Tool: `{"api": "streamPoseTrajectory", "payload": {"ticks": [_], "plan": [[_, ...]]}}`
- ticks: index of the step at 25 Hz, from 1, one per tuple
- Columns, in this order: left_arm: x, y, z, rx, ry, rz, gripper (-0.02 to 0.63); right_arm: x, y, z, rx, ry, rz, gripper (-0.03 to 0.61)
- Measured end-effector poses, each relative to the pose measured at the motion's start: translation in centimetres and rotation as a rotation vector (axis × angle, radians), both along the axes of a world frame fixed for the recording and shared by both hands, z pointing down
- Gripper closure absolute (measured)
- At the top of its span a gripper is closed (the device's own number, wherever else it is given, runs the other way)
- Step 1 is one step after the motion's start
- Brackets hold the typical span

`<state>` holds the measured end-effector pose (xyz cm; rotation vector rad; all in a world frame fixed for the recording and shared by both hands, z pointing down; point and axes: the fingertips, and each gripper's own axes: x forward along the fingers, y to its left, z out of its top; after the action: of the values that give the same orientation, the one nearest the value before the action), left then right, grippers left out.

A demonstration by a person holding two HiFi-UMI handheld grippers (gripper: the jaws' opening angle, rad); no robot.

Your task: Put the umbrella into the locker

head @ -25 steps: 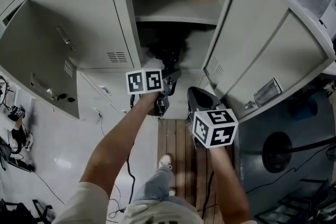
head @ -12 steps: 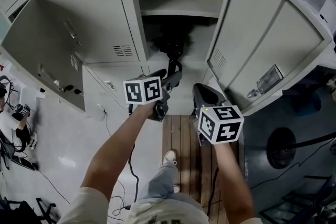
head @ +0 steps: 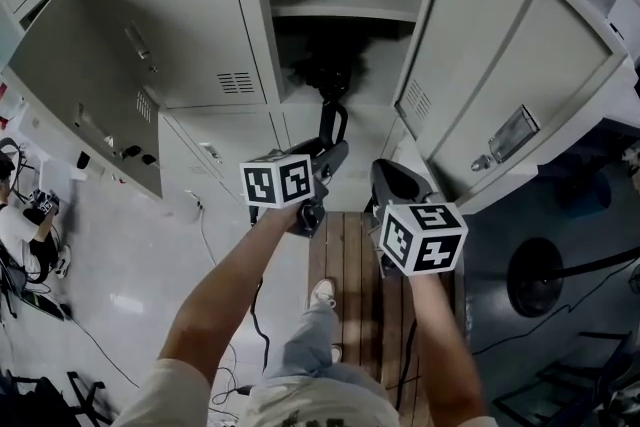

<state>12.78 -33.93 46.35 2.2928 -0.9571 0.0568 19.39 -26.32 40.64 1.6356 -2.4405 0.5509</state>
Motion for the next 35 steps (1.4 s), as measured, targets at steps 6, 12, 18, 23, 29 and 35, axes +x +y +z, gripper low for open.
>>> {"api": "streamPoseTrajectory", "payload": {"ticks": [6,12,18,23,29,35], "plan": [[-0.5,-0.3,0.1,-0.014,-0.047,-0.043,0.480,0.7,0.1,0.1,-0.006,-0.006,0.010,0.584],[-0.5,-1.7,-1.7,0.043,-0.101,-0.058,0.488,1.3,-0.8,-0.7,0.010,-0.013,0.020,0.584],[-0.2,-4.5,-3.5,0.059,-0.089,-0.071,0.489,1.3,-2.4,-1.0,0.011,-0.011,0.024,0.586],[0.7,-7.3,-3.4,0.067,-0.106,-0.062,0.491,1.6,-4.3,-1.3,0.014,0.003,0.031,0.586],[2.2,-10.3,-3.0,0.053,-0.115,-0.058,0.491,2.2,-6.1,-1.0,0.002,0.015,0.033,0.585],[2.5,-11.2,-2.8,0.059,-0.113,-0.051,0.488,2.5,-6.9,-0.6,-0.009,0.013,0.036,0.584]]}}
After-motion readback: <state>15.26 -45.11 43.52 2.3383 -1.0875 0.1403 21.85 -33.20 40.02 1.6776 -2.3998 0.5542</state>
